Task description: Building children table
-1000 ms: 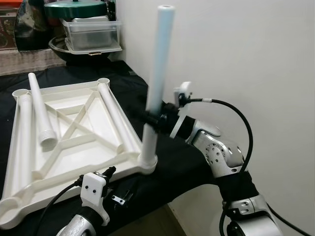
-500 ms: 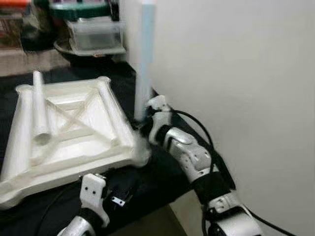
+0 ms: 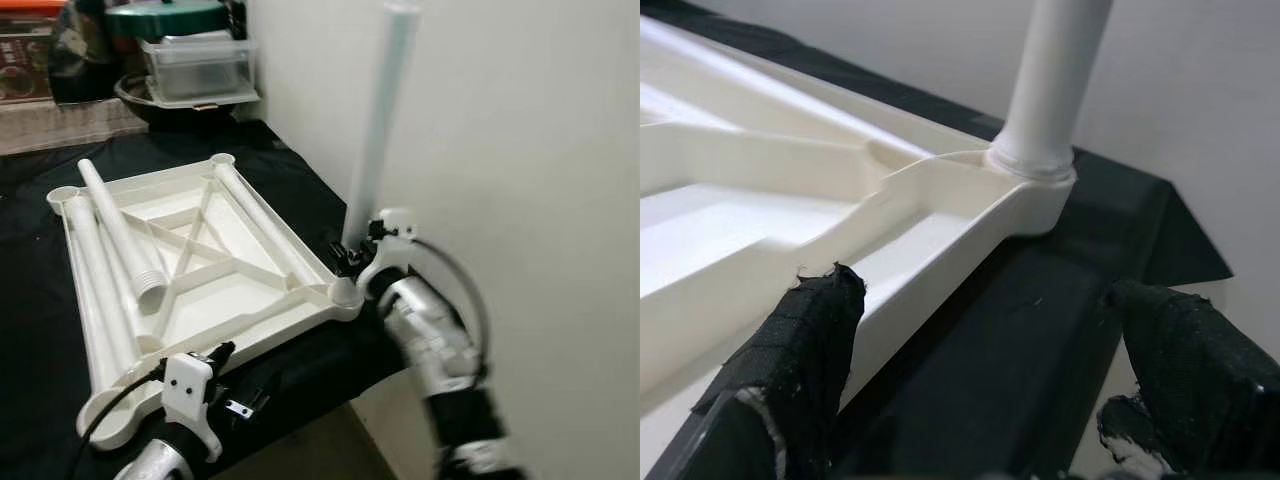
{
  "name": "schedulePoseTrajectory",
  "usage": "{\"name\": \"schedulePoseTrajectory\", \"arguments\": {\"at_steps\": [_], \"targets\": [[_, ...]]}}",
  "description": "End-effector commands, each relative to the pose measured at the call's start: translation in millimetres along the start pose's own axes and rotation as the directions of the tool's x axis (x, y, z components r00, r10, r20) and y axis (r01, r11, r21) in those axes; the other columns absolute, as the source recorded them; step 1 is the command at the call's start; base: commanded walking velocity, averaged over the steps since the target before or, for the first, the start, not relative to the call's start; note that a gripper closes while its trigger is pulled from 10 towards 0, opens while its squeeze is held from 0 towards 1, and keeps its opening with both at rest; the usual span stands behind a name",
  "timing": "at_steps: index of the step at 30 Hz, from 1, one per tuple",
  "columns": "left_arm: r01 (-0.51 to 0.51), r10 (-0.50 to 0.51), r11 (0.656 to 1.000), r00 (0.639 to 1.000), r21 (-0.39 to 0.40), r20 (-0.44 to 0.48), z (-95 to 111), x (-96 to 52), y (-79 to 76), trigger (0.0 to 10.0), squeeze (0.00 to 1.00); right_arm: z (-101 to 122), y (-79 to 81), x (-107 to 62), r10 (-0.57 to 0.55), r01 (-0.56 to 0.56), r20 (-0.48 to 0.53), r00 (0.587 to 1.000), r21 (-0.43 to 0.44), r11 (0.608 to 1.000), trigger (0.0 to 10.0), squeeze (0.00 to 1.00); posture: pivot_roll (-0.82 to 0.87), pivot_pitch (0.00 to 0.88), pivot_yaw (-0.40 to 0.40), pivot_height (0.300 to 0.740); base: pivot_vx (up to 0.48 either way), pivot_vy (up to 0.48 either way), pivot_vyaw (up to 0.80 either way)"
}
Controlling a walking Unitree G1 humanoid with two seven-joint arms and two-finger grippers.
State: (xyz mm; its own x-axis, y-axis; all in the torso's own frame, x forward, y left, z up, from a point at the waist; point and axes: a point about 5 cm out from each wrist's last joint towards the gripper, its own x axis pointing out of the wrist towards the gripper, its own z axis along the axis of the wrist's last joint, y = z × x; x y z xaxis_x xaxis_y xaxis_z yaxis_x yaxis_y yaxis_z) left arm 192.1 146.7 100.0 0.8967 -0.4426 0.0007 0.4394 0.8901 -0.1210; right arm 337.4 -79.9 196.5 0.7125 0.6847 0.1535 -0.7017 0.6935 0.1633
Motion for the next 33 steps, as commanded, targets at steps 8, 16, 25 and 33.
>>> {"name": "schedulePoseTrajectory", "arguments": {"at_steps": [8, 16, 25, 33], "targets": [[0.000, 0.000, 1.000, 1.000, 0.001, 0.000, -0.1, 2.6, -0.4, 10.0, 0.00, -5.1, 32.9, 17.8, 0.443, -0.454, -0.121, 0.888, -0.082, 0.887, 10.0, 0.00, 0.13, 0.000, -0.100, 0.740, 0.000, 0.000, 0.00], [-0.004, 0.004, 1.000, 1.000, -0.002, 0.000, -1.0, 2.3, -0.9, 10.0, 0.00, -22.3, 42.3, 26.0, 0.448, -0.459, -0.153, 0.881, -0.050, 0.887, 0.0, 0.00, 0.14, 0.000, -0.111, 0.740, 0.000, 0.000, 0.00], [0.004, -0.004, 1.000, 1.000, -0.008, 0.000, -1.1, 1.2, -3.0, 10.0, 0.00, -58.9, -42.8, -9.6, -0.631, 0.616, -0.274, 0.726, -0.147, 0.774, 0.0, 0.00, 0.13, 0.000, -0.105, 0.740, 0.000, 0.000, 0.00], [0.014, -0.014, 1.000, 1.000, -0.014, -0.006, -2.0, 0.9, -0.2, 10.0, 0.00, -40.0, -8.0, -1.2, -0.387, 0.377, -0.128, 0.913, -0.099, 0.921, 10.0, 1.00, 0.10, 0.000, -0.072, 0.740, 0.000, 0.000, 0.00]]}}
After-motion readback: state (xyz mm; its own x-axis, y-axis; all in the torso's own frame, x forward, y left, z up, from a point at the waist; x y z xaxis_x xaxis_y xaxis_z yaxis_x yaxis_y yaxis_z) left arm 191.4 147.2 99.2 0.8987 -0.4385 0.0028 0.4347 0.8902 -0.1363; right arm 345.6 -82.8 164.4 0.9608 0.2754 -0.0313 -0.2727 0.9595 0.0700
